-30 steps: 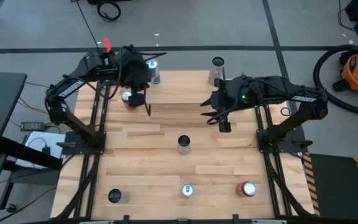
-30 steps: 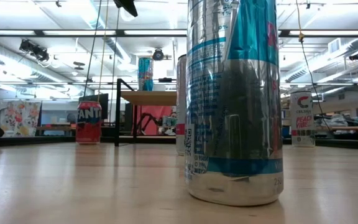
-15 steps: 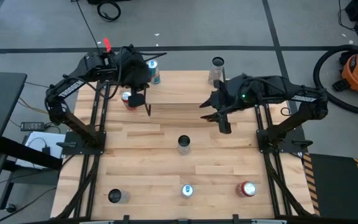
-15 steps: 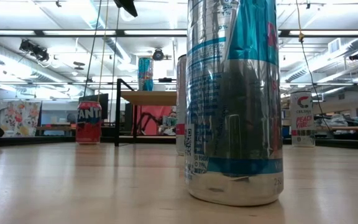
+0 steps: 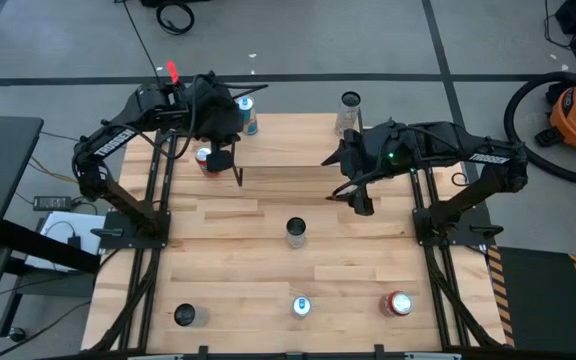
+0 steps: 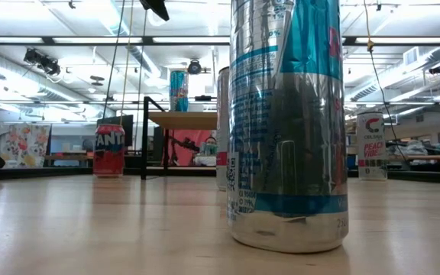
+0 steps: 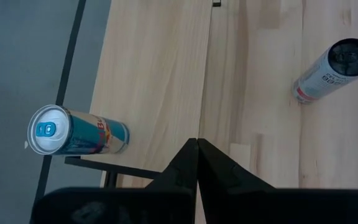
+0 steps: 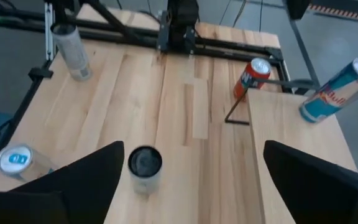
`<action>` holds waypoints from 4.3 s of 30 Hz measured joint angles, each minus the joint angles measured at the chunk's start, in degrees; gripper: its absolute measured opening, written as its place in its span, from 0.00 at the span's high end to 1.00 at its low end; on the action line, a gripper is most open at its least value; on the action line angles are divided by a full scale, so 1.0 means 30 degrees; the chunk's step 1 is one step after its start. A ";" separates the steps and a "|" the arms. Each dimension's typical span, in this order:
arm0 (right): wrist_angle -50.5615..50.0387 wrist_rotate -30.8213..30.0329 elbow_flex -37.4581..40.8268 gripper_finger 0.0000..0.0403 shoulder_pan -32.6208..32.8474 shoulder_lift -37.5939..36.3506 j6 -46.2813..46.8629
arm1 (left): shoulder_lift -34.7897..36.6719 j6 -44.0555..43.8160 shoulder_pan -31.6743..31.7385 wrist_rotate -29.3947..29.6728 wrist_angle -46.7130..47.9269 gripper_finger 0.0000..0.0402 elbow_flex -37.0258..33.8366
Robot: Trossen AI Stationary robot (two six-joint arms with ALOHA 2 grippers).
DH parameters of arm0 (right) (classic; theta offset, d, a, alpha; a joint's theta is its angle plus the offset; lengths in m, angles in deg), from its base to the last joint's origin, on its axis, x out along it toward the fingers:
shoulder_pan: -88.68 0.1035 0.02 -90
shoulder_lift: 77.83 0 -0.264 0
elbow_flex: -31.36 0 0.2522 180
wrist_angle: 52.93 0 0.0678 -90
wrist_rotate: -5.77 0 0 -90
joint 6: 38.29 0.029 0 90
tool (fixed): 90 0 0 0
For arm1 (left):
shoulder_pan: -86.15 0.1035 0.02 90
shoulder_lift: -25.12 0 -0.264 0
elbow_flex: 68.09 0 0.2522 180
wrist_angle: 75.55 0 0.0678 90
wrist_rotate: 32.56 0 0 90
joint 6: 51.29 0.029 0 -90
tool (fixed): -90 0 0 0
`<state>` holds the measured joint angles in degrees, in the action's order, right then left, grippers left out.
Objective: Place canned beverage on shelf
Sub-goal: Put the bottom white pink soda can on the shelf
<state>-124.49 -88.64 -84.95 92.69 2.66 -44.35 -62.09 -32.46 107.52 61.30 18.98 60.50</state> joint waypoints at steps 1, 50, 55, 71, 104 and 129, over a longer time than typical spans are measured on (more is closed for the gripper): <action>0.0158 0.0000 0.0000 0.02 0.0000 0.0000 -0.0003 | -0.0003 0.0000 0.0000 -0.0007 -0.0024 0.98 0.0000; 0.3612 0.1727 0.1626 0.04 0.0987 0.0022 0.2066 | 0.1956 -0.2782 -0.1354 -0.0369 0.1643 0.98 0.0000; 0.4260 0.1564 0.3742 0.04 0.1311 0.0036 0.2164 | 0.2166 -0.3134 -0.1713 -0.0373 0.1960 0.98 0.0000; 0.9891 0.1428 1.0392 0.04 0.1392 0.0007 0.2417 | 0.2234 -0.3242 -0.1756 -0.0372 0.2122 0.98 0.0000; 2.0823 -0.0371 1.8681 0.04 0.1203 0.0001 0.2678 | 0.2227 -0.3219 -0.1756 -0.0372 0.2093 0.98 0.0000; 2.4473 -0.0219 1.9680 0.05 0.1698 0.1304 0.2961 | 0.2219 -0.3198 -0.1756 -0.0372 0.2086 0.98 0.0000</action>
<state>-51.07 -89.30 -25.91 97.78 6.57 -35.47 -55.43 -42.05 102.25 60.19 25.23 60.50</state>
